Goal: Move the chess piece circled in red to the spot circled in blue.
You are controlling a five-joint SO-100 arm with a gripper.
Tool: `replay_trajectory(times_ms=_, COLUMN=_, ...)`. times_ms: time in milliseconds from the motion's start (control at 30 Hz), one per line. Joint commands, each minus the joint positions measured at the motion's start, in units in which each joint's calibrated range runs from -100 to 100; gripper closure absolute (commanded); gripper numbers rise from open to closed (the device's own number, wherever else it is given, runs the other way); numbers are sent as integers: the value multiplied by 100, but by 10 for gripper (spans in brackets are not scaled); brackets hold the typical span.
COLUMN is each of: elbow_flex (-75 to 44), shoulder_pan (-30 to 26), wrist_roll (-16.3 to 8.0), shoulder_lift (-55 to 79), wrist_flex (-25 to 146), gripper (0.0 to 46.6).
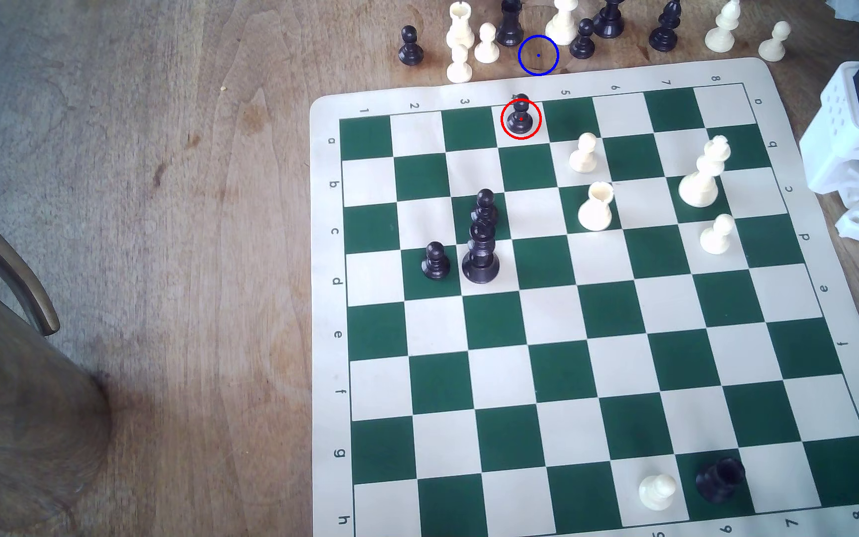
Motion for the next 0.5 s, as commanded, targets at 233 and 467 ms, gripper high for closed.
replay_trajectory(times_ms=233, elbow_flex=-372, shoulder_pan=-483, wrist_roll=-5, shoulder_lift=14, wrist_flex=1306, gripper=464)
replay_trajectory(times_ms=467, elbow_flex=-1678, shoulder_pan=-585, wrist_roll=-5, shoulder_lift=14, wrist_flex=3665, gripper=464)
